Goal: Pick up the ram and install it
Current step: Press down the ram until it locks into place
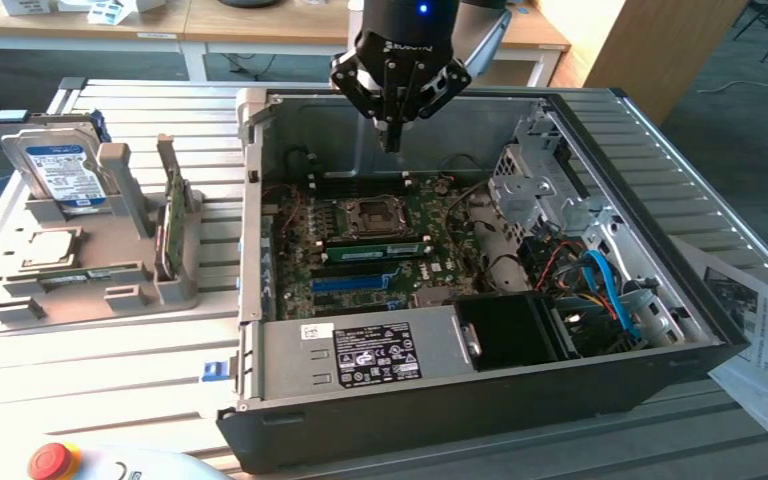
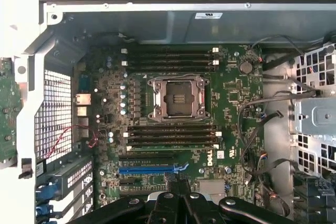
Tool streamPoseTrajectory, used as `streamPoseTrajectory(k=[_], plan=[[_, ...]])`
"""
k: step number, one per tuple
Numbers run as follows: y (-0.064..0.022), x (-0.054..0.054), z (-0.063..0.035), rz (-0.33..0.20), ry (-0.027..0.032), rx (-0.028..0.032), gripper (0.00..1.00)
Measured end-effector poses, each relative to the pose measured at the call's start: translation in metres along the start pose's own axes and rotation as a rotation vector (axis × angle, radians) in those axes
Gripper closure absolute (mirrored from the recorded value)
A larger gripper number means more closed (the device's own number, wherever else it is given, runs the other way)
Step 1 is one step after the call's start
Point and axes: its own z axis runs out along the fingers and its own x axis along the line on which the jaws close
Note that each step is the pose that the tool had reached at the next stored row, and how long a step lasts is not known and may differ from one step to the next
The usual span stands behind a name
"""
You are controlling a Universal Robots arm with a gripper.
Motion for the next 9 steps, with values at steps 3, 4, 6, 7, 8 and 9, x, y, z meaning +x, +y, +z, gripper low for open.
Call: streamPoseTrajectory(k=[3,4,6,7,8,9], plan=[[0.0,0.0,0.0,0.0,0.0,0.0001,0.9],[0.0,0.0,0.0,0.0,0.0,-0.0002,0.9],[0.0,0.0001,-0.0001,0.0,0.0005,-0.0011,0.9],[0.0,0.0001,0.0,0.0,0.0009,-0.0018,0.9],[0.0,0.0001,0.0,0.0,0.0014,-0.0028,0.9],[0.0,0.0,-0.0001,0.0,0.0022,-0.004,0.9]])
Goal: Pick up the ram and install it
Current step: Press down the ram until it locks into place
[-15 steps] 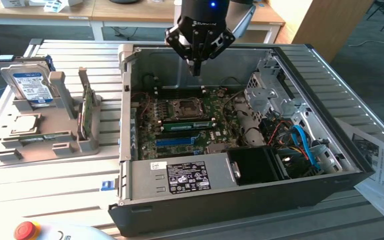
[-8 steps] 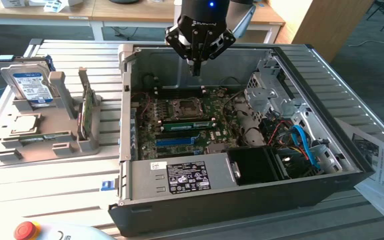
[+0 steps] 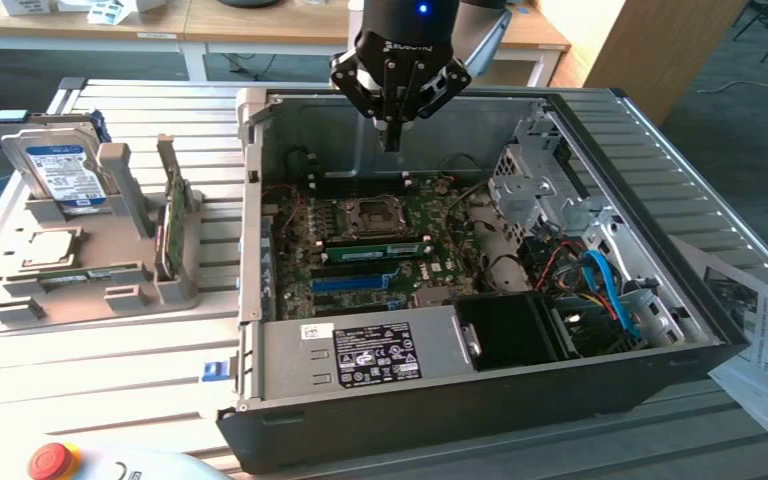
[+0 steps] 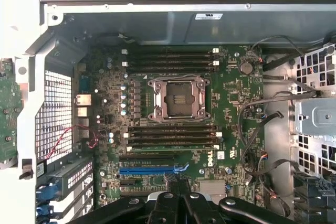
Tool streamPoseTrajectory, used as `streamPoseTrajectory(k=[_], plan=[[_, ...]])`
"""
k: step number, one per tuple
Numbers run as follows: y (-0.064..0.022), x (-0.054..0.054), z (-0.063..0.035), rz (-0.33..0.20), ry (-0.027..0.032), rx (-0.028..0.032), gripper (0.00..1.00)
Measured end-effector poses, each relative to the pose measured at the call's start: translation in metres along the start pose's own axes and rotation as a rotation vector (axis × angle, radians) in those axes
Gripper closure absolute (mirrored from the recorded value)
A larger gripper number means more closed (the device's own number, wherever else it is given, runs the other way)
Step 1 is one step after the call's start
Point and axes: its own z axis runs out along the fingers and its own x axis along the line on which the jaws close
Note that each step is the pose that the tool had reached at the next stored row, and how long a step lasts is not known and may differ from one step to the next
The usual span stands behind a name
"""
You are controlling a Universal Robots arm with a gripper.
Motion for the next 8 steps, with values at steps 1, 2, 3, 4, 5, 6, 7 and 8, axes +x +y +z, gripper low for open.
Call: streamPoseTrajectory(k=[1,2,3,4,5,6,7,8], plan=[[0.0,0.0,0.0,0.0,0.0008,-0.0014,0.9],[0.0,0.0,0.0,0.0,0.002,-0.0034,0.9],[0.0,0.0,0.0001,0.0,0.003,-0.006,0.9],[0.0,0.0,0.0001,0.0,0.0032,-0.0068,0.9],[0.0,0.0,0.0001,0.0,0.0033,-0.0068,0.9],[0.0,0.0,0.0001,0.0,0.0033,-0.0069,0.9],[0.0,0.0,0.0001,0.0,0.0032,-0.0068,0.9],[0.0,0.0,0.0,0.0,0.0034,-0.0074,0.9]])
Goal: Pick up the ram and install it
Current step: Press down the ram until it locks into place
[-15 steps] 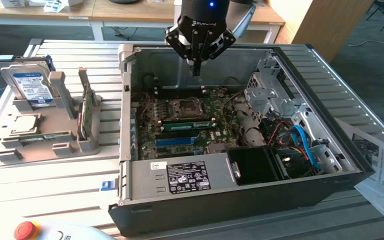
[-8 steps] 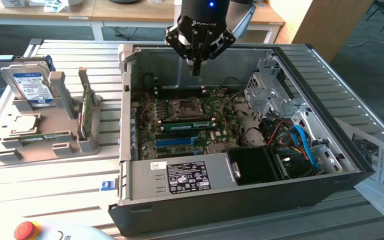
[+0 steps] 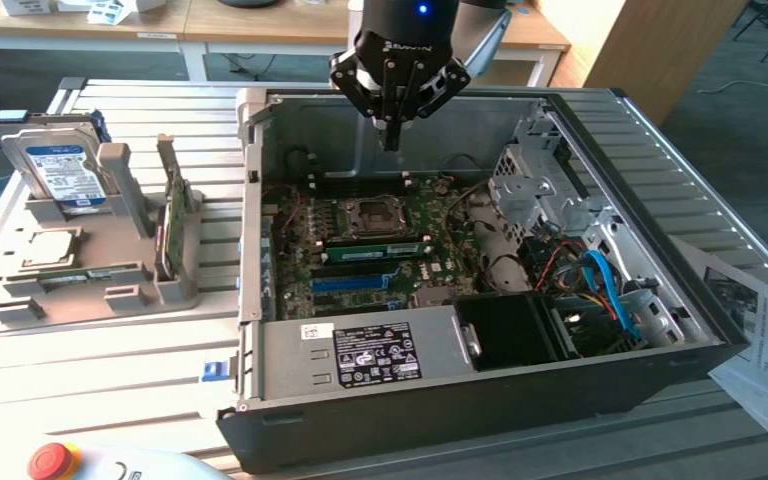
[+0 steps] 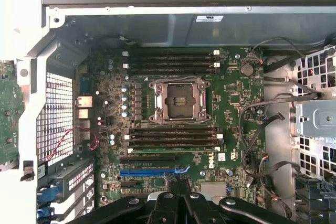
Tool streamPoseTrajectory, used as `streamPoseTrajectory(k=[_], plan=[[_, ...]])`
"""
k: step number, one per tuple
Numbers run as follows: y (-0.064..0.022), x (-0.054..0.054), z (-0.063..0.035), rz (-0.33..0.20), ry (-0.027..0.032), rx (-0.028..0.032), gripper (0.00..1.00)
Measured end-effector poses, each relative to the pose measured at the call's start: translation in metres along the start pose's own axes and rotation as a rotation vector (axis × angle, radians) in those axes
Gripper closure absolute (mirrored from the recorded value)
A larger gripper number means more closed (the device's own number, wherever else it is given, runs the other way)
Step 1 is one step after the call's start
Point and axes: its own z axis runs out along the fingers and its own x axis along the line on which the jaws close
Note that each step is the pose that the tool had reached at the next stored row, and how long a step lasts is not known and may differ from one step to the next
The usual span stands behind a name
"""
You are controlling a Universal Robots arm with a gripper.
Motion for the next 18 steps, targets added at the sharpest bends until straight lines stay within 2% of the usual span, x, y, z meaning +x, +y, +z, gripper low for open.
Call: streamPoseTrajectory(k=[2,8,18], plan=[[0.0,0.0,0.0,-0.003,0.0002,-0.0031,0.9],[0.0,0.0,0.0,-0.017,0.001,-0.0064,0.9],[0.0,0.0,0.0,-0.029,0.0015,-0.0081,0.9]])
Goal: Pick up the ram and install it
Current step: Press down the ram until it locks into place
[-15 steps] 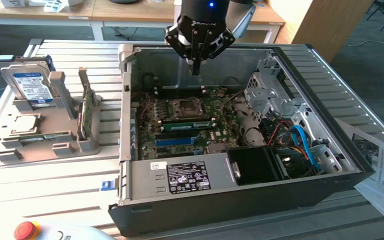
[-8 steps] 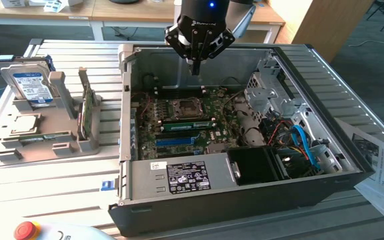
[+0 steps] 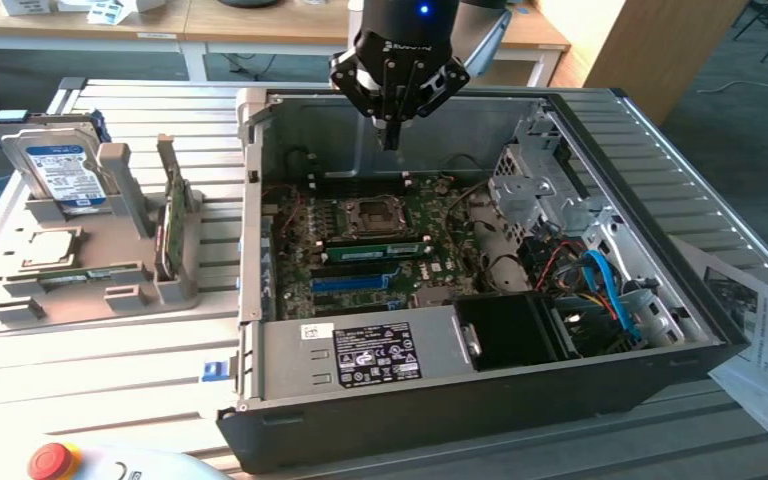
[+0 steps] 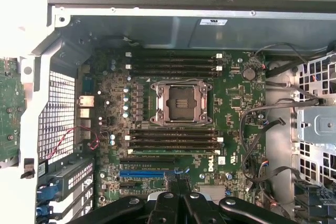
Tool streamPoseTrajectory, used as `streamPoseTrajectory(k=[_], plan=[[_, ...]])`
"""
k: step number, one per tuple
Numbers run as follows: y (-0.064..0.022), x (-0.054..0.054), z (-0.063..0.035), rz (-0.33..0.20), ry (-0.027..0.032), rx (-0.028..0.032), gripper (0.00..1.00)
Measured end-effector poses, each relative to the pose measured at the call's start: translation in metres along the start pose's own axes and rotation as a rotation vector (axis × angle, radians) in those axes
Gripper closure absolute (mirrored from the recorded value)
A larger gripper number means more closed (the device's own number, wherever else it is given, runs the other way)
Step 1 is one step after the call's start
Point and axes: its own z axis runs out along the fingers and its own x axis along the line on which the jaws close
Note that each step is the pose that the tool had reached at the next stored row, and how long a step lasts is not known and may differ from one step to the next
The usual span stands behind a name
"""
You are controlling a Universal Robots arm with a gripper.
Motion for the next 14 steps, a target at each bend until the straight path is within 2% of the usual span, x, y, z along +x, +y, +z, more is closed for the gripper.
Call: streamPoseTrajectory(k=[14], plan=[[0.0001,0.0,-0.0021,0.0,0.0,0.0,0.9]])
